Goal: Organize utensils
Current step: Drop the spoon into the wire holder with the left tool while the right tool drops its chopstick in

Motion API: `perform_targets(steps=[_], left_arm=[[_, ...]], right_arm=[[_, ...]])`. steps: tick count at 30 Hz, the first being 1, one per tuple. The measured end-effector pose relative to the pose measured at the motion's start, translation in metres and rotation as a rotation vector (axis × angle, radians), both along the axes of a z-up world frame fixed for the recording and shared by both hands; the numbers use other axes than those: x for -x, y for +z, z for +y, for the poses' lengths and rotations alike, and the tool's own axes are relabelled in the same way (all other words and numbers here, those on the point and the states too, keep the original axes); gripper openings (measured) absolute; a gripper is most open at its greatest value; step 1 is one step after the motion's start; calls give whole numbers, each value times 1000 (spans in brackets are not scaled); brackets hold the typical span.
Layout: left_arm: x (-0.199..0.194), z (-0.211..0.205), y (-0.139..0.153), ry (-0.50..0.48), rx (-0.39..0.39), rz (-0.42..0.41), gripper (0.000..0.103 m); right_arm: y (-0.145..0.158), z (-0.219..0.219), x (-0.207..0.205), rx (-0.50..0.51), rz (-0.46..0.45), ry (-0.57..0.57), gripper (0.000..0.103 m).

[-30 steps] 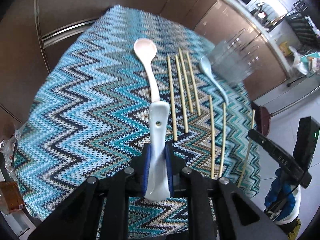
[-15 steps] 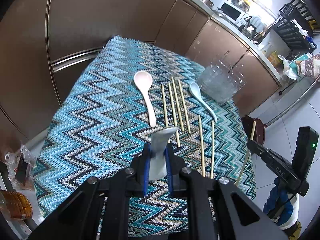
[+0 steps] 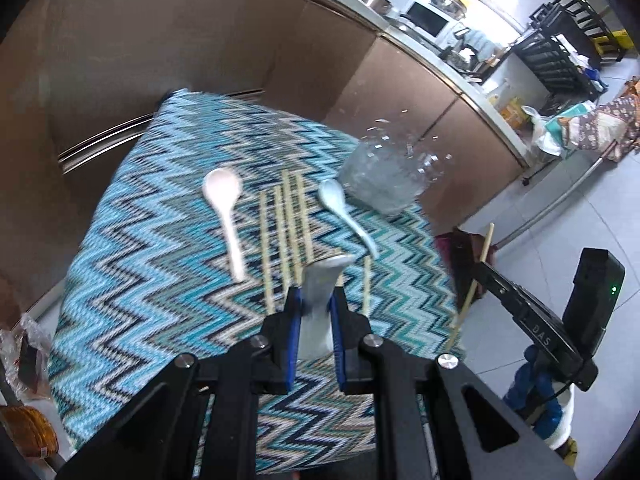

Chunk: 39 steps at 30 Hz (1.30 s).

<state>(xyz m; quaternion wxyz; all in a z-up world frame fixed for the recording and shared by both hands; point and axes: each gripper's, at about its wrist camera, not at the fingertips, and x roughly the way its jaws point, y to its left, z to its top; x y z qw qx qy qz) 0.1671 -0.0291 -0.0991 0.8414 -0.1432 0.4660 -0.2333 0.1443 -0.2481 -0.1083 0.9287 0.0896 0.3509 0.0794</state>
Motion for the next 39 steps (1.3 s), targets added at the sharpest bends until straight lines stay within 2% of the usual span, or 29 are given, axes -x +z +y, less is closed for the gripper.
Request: perform_targets(steps=[9,17,20,23,28,34,39], left_arm=[[-67,-49,52,-77,71,-17,13],[-141,-106,103,-122,64,-111,13],[-166,-129,109,-124,50,-138,13],[-193,-153,103,-124,35,-145,13],[-221,-196,70,-134,-10,-128,13],[-230,-230,23,-127,-78,-117,13],[-237,-238,-7,-104,-100,-99,13]], right_arm=[[65,-37,-32,7,-168,-41,5],[110,-65,-85,-4,-311,-45,5],[121,-74,-109,5,-373,-56,5],[125,-85,-132,14,-424,-81,5],[109,-100,-159,33,-476,-132,5],[68,-106,-177,68,-488,-183,5],[26,-104,-184,82,-455,-217,5]])
